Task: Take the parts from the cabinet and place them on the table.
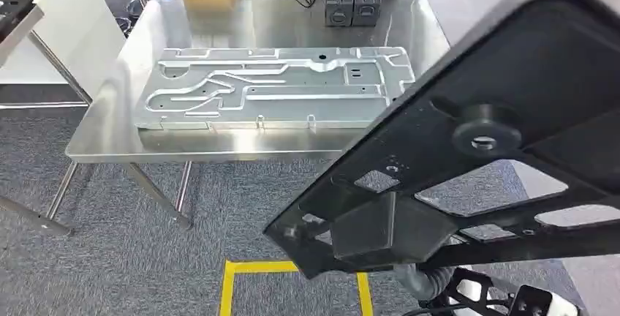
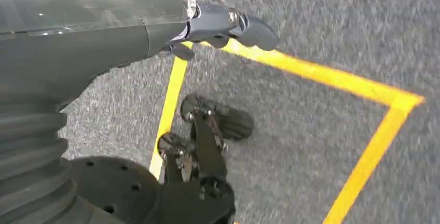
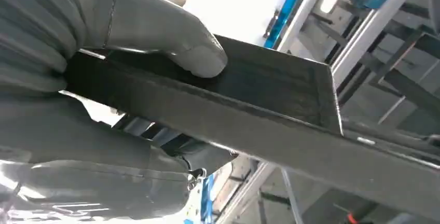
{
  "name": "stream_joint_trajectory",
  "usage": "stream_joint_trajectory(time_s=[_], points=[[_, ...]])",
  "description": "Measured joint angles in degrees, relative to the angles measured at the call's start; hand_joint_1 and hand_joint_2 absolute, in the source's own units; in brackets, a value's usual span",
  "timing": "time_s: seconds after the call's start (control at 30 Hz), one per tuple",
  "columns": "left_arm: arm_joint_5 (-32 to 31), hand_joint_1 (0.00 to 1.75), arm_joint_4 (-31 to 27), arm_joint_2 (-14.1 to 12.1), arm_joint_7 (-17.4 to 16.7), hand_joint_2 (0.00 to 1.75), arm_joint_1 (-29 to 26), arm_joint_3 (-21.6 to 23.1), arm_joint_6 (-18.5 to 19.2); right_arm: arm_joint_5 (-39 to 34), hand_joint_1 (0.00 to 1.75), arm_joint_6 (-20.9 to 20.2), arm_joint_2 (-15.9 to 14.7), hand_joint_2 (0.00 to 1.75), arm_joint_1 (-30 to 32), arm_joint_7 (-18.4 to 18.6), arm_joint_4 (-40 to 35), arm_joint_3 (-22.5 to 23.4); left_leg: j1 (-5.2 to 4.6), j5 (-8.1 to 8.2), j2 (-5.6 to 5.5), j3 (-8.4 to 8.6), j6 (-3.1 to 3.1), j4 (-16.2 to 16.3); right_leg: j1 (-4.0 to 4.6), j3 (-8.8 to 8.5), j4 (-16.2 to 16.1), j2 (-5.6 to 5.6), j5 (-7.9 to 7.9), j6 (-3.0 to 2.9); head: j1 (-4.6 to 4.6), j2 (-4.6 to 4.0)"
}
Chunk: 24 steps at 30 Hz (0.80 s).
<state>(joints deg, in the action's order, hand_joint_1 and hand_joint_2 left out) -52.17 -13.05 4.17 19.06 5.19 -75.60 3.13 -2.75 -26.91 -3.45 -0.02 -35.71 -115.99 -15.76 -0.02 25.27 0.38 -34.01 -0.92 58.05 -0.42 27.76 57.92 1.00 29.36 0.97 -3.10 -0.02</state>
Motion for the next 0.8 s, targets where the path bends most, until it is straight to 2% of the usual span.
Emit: stream_joint_trajectory(time_s=[0.07,0.1,0.17,0.2,0.23,0.27,0.3,0.33,0.37,0.4,0.43,0.47,0.53,0.57,0.6,0.63,0.7,0.73,0.77,0.8], points=[[0.13,0.00,0.00,0.00,0.04,1.75,0.05,0.00,0.00,-0.85,1.75,-0.50,0.00,1.75,-0.21,-0.02,0.00,0.13,0.21,0.01,-0.17,1.76,-0.63,-0.59,-0.18,-0.30,1.18,-0.35,0.69,0.44,0.02,0.00],[0.31,0.00,0.00,0.00,0.09,1.75,0.14,-0.02,-0.02,-1.40,1.75,-0.72,0.00,1.75,-0.50,-0.02,0.00,0.24,0.20,0.35,-0.17,2.21,-0.94,-0.62,-0.23,1.11,3.89,-0.49,1.45,0.73,0.02,0.00],[0.44,0.00,0.00,-0.02,0.17,1.75,0.19,-0.04,-0.02,-2.73,1.75,-1.44,0.00,1.75,-0.80,0.00,0.26,0.52,0.08,1.12,-0.09,2.78,-1.22,-0.61,-0.32,6.84,12.32,-0.61,5.23,0.97,0.02,0.00],[0.46,0.00,0.00,-0.04,0.15,1.75,0.18,-0.07,-0.04,-3.25,1.75,-1.77,0.00,1.75,-0.81,-0.02,0.48,0.74,0.00,1.55,-0.07,3.11,-1.28,-0.60,-0.31,9.44,15.51,-0.63,6.58,0.99,0.02,0.00],[0.48,0.00,0.00,-0.04,0.17,1.75,0.10,-0.09,-0.09,-3.72,1.75,-2.03,0.00,1.75,-0.88,-0.02,0.68,0.96,-0.08,2.06,0.00,3.67,-1.25,-0.60,-0.30,11.35,16.91,-0.66,6.74,0.98,0.02,0.00],[0.55,0.00,0.00,-0.04,0.15,1.75,0.07,-0.11,-0.11,-4.07,1.75,-2.45,0.00,1.75,-1.03,-0.02,0.85,1.25,-0.14,2.60,0.07,4.38,-1.22,-0.60,-0.29,11.80,15.67,-0.69,5.33,0.74,0.02,0.00],[0.55,0.00,0.00,-0.04,0.17,1.75,0.04,-0.13,-0.09,-4.24,1.75,-2.60,0.00,1.75,-1.20,-0.02,0.94,1.62,-0.20,3.17,0.13,5.22,-1.15,-0.60,-0.26,11.16,12.52,-0.74,2.79,0.65,0.02,0.00],[0.57,0.00,0.00,-0.04,0.17,1.75,0.07,-0.13,-0.09,-4.42,1.75,-2.71,0.00,1.75,-1.44,-0.02,0.94,1.90,-0.28,3.85,0.24,6.22,-1.04,-0.61,-0.15,9.70,7.72,-0.95,-0.64,0.20,0.02,0.00],[0.61,0.00,0.00,-0.04,0.17,1.75,0.06,-0.13,-0.09,-4.59,1.75,-2.84,0.00,1.75,-1.68,-0.02,0.94,2.27,-0.33,4.50,0.44,7.03,-0.91,-0.65,0.24,8.32,3.02,-1.69,-4.26,-0.58,0.02,0.00],[0.61,0.00,0.02,0.02,0.17,1.75,0.06,-0.15,-0.07,-4.63,1.75,-3.02,0.00,1.75,-1.74,0.00,0.96,2.49,-0.34,5.03,0.66,7.65,-0.68,-0.64,0.73,8.32,2.13,-2.53,-5.12,-1.06,-0.02,0.00],[0.63,0.00,0.02,0.00,0.17,1.75,0.11,-0.15,-0.04,-4.70,1.75,-3.26,0.00,1.75,-1.97,-0.02,1.03,2.75,-0.38,5.43,0.61,7.77,-0.18,-0.78,1.03,8.37,1.23,-2.78,-3.50,-1.06,0.20,0.00],[0.63,0.00,0.00,-0.11,0.17,1.75,0.12,-0.15,-0.02,-4.92,1.75,-3.41,0.02,1.75,-2.02,-0.02,0.99,2.99,-0.34,5.83,0.83,7.66,0.19,-1.17,1.09,8.04,1.43,-2.63,-4.11,-1.37,0.18,0.00],[0.72,0.00,0.02,-0.15,0.09,1.75,0.08,-0.17,-0.02,-4.98,1.75,-3.43,0.00,1.75,-2.07,-0.02,0.94,3.32,-0.45,5.70,1.18,9.28,1.00,-0.68,0.79,7.27,0.70,-1.77,-3.94,-2.22,0.17,0.00],[0.81,0.00,-0.04,-0.53,0.09,1.75,0.16,-0.18,-0.02,-4.94,1.75,-3.43,0.04,1.75,-2.06,-0.02,0.92,3.32,-0.38,6.15,1.01,9.13,1.29,0.15,0.35,6.05,0.19,-1.37,-4.03,-2.43,0.18,0.00],[1.03,0.00,-0.04,-0.46,0.09,1.75,0.29,-0.17,-0.02,-4.94,1.75,-3.43,0.07,1.75,-2.30,-0.02,0.90,3.32,-0.29,6.30,0.56,7.81,1.35,3.15,0.22,5.36,0.00,-1.33,-3.71,-2.68,0.15,0.00],[1.05,0.00,-0.02,-0.46,0.04,1.75,0.32,-0.17,0.00,-4.92,1.75,-3.39,0.09,1.75,-2.61,-0.02,0.90,3.32,-0.18,7.23,0.24,5.29,1.62,7.32,0.14,4.95,-0.06,-1.23,-3.41,-2.89,0.13,0.00],[1.14,0.00,-0.02,-0.48,0.02,1.75,0.18,-0.20,-0.11,-4.28,1.75,-2.93,0.13,1.75,-2.61,-0.02,0.92,3.32,0.24,11.01,0.14,-0.61,2.20,15.37,0.13,4.14,-0.05,-0.68,-2.52,-2.92,0.15,0.00],[1.14,0.00,-0.02,-0.48,0.04,1.75,0.02,-0.20,-0.11,-3.78,1.75,-2.53,0.13,1.75,-2.54,-0.02,1.01,3.32,0.36,12.75,0.14,-2.94,2.55,17.41,0.10,3.55,-0.03,-0.43,-2.07,-2.86,0.13,0.00],[1.14,0.00,-0.02,-0.48,0.18,1.75,-0.12,-0.22,-0.15,-2.84,1.75,-1.77,0.20,1.75,-2.61,-0.02,1.12,3.32,0.43,12.68,0.15,-4.06,2.62,17.00,0.07,2.94,-0.02,-0.15,-1.60,-2.77,0.13,0.00],[1.01,0.00,-0.02,-0.48,0.35,1.75,-0.19,-0.22,-0.17,-1.42,1.75,-0.67,0.44,1.75,-2.79,-0.02,1.38,3.32,0.52,11.10,0.15,-4.24,2.56,14.58,0.05,2.16,-0.02,0.07,-1.00,-2.67,0.13,0.00]])
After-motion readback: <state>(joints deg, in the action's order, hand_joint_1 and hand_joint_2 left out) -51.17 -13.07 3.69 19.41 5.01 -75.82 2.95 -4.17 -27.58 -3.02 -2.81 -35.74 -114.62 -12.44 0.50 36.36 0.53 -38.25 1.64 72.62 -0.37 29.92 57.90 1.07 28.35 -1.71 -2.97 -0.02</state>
